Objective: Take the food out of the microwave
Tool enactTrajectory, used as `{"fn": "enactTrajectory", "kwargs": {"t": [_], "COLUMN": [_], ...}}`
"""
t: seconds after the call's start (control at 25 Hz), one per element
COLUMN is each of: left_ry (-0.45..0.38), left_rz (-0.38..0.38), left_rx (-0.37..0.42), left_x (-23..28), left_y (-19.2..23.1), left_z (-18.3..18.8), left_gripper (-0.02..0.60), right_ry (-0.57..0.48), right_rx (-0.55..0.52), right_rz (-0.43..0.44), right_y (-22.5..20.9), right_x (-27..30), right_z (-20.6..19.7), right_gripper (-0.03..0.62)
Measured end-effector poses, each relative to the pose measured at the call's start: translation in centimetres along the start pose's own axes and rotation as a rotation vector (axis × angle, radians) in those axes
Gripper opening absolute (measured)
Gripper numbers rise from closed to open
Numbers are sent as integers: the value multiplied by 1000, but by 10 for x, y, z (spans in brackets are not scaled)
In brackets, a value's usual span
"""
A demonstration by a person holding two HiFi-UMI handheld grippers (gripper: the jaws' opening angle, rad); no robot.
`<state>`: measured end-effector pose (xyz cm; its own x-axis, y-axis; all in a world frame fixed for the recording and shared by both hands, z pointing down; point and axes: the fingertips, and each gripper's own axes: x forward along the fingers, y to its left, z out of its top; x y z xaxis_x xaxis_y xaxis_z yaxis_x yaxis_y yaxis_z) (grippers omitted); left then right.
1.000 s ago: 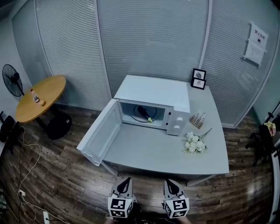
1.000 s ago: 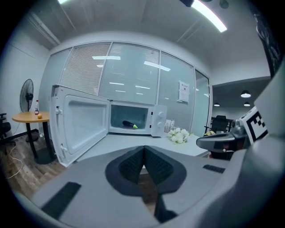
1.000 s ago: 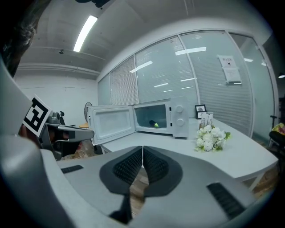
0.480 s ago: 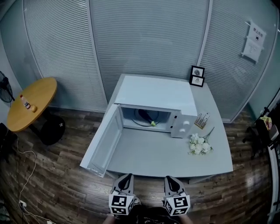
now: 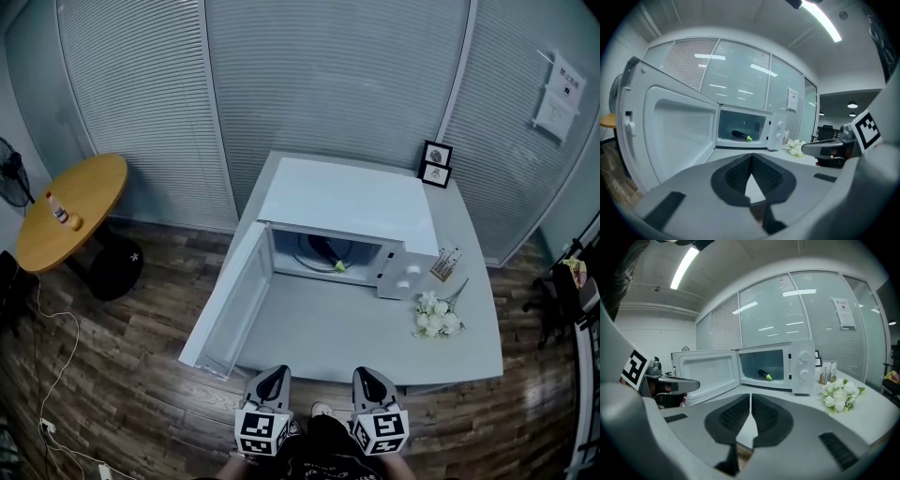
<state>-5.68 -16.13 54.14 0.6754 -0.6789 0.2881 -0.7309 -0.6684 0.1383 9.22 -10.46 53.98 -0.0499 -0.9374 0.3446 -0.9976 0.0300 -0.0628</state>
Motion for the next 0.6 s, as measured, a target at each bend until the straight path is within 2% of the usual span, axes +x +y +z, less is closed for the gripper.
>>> {"fn": "enactTrajectory", "kwargs": {"t": [0.6], "left_ry": [6], "left_rz": [65], "left_rx": [-20], "left_x": [25], "left_y": [13], "left_z": [17], "left_gripper": [8], "right_ry": [-37], "right_rx": [-33], "right_rz": [64], "right_y": [-20], "right_x": [56], "right_z": [48], "right_gripper": [7]}}
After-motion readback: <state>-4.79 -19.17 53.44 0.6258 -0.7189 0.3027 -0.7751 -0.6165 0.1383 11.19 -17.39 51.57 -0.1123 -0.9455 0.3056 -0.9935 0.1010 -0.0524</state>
